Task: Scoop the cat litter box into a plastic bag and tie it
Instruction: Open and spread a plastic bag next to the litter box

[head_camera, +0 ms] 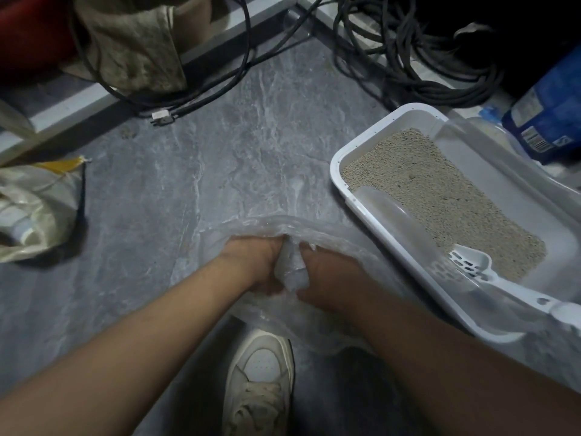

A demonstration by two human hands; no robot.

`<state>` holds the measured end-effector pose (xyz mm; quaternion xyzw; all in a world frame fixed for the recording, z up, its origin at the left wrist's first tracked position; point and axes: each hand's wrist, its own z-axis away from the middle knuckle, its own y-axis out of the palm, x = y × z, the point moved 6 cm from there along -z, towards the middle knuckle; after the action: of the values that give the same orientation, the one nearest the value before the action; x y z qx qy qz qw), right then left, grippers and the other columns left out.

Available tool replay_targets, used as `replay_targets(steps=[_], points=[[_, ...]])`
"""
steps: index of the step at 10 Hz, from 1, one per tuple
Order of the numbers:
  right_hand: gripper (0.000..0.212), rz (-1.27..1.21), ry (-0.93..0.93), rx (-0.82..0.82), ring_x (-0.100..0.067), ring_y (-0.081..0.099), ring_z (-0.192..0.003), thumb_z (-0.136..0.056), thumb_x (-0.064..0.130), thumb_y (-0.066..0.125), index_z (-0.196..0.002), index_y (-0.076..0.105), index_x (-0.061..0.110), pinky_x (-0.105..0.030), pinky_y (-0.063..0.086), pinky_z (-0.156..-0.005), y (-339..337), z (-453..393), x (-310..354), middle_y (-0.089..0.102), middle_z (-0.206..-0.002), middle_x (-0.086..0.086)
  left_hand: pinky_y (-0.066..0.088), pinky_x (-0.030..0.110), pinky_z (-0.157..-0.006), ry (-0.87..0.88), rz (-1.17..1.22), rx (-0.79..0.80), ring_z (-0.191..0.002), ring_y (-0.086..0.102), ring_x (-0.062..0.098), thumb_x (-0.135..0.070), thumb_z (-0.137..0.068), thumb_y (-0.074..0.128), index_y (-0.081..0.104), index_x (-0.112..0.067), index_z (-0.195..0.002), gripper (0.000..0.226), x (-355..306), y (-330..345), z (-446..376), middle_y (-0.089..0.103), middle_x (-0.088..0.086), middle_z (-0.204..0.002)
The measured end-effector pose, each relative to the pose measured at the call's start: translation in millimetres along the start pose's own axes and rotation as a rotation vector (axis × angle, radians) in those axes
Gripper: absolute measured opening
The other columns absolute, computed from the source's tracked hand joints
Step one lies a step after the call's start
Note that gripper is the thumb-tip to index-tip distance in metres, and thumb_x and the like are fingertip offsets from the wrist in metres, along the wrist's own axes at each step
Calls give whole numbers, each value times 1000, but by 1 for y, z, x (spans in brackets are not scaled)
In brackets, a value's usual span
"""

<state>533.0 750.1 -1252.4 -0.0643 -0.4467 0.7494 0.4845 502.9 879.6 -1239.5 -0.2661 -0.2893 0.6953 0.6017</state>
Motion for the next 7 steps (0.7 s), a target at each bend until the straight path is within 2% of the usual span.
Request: replay_targets(steps=[1, 2, 3, 4, 5, 6, 7], points=[[43, -26, -64, -206, -28, 50, -129, -95, 27, 53, -137, 52, 16, -35, 37, -108, -8, -2, 13, 55, -136, -8, 48, 35, -102, 114, 41, -238, -122, 61, 27, -35, -87, 68, 51, -26, -136, 53, -7, -11, 0, 62, 3, -136], [43, -41, -127, -240, -34, 51, -128, -95, 14, 51, -137, 57, 8, -39, 35, -113, -3, -9, 17, 57, -135, -16, 48, 37, -102, 197, 120, -293, -122, 61, 31, -10, -86, 63, 54, -18, -136, 52, -18, -13, -6, 60, 9, -137], [44, -80, -63, -144, -29, 44, -137, -99, 13, 49, -143, 50, 8, -35, 26, -118, 6, -18, 9, 49, -146, -15, 46, 41, -106, 227, 201, -284, -130, 55, 31, -9, -86, 63, 53, -22, -138, 55, -18, -10, -13, 55, 9, -144], [52, -142, -6, -81, -22, 34, -145, -103, 16, 46, -153, 34, 13, -29, 19, -119, 3, -17, 2, 36, -158, -11, 46, 37, -106, 133, 123, -301, -126, 57, 27, -27, -91, 64, 53, -28, -133, 43, -10, -4, -20, 56, 3, -141], [58, -155, -26, 14, -14, 43, -136, -98, 33, 60, -151, 39, 22, -26, 27, -112, 7, -16, 3, 45, -151, 1, 39, 38, -113, -16, 153, 72, -132, 52, 26, -32, -90, 70, 49, -24, -142, 57, 1, 28, -31, 53, 2, -143], [52, -307, -25, 80, -18, 52, -130, -88, 17, 75, -137, 59, 19, -33, 38, -112, 19, -21, 5, 59, -135, -3, 42, 45, -111, -77, 232, 269, -134, 52, 31, -27, -91, 72, 46, -18, -147, 63, 7, 44, -33, 52, 7, -147], [52, -210, -62, 169, -18, 46, -134, -90, 21, 73, -139, 56, 16, -25, 34, -108, 16, -16, 3, 54, -139, -3, 47, 40, -104, -46, 256, 216, -127, 57, 29, -28, -87, 78, 49, -16, -144, 65, 5, 35, -33, 58, 8, -139]])
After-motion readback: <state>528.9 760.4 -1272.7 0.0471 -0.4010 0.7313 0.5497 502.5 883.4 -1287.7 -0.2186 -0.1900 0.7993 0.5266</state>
